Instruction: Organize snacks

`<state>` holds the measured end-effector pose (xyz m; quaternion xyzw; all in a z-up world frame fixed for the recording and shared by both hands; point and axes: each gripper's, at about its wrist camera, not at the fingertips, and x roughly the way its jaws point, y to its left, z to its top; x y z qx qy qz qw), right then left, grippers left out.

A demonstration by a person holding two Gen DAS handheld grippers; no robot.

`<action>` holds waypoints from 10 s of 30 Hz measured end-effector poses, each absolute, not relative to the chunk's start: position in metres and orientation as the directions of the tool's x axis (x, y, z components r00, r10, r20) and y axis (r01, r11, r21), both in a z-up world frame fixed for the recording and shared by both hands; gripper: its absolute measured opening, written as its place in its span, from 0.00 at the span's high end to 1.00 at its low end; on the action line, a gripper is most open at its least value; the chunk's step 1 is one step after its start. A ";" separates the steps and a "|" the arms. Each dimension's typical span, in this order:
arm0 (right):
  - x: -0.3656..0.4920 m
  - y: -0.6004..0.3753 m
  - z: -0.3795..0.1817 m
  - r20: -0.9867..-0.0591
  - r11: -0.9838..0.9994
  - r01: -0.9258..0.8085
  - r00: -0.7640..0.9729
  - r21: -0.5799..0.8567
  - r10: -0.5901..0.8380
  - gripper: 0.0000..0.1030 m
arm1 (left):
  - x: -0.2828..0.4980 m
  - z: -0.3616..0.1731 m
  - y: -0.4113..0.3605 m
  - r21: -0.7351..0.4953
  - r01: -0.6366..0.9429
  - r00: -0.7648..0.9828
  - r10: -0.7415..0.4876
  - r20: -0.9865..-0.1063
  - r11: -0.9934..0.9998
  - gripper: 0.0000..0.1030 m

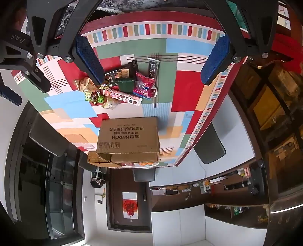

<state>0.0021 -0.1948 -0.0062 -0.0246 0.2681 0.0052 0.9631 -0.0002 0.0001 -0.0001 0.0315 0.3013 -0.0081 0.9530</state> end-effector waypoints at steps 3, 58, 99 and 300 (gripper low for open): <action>0.003 -0.196 -0.006 -0.516 0.999 -0.029 0.856 -0.019 0.015 0.00 | -0.001 0.000 -0.001 0.059 0.032 0.814 0.008 -0.581 0.998 0.00; 0.006 -0.197 -0.010 -0.534 0.999 -0.028 0.846 -0.030 0.007 0.00 | 0.002 -0.005 0.004 0.030 0.026 0.795 -0.002 -0.607 0.999 0.00; 0.024 -0.188 -0.022 -0.596 0.995 -0.086 0.802 -0.053 0.037 0.00 | 0.028 -0.023 0.015 -0.018 0.033 0.744 -0.037 -0.667 0.999 0.00; 0.120 -0.176 -0.010 -0.583 0.982 -0.184 0.803 -0.042 0.125 0.26 | 0.113 -0.023 -0.001 -0.095 0.256 0.655 -0.245 -0.715 0.962 0.35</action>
